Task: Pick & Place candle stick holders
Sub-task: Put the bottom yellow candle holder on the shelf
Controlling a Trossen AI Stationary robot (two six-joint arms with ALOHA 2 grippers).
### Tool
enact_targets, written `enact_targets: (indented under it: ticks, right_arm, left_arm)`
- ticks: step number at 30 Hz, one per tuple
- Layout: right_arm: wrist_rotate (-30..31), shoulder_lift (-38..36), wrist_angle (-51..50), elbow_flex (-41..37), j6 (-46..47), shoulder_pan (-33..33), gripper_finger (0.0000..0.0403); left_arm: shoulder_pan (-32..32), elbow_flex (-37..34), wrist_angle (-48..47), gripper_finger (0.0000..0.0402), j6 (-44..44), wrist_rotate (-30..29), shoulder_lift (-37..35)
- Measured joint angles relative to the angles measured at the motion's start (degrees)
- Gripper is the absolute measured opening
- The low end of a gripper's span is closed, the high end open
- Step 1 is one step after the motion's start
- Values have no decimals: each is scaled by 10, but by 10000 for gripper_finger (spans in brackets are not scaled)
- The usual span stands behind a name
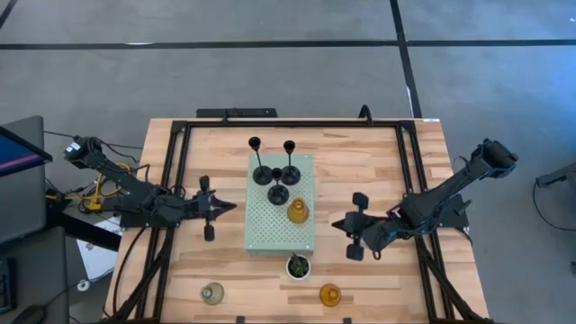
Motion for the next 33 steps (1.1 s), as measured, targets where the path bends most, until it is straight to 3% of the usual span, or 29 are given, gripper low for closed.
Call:
enact_targets:
  ticks: [6, 13, 33]
  right_arm:
    - [11, 0, 60, -39, 0, -4, 0]
    - [12, 0, 99, -48, 5, -6, 0]
    - [22, 0, 75, -48, -1, -37, 0]
  left_arm:
    - [-8, 0, 2, 8, -4, 47, 0]
    - [-29, 0, -2, 8, 57, 55, 0]
    - [-29, 0, 1, 8, 55, 54, 0]
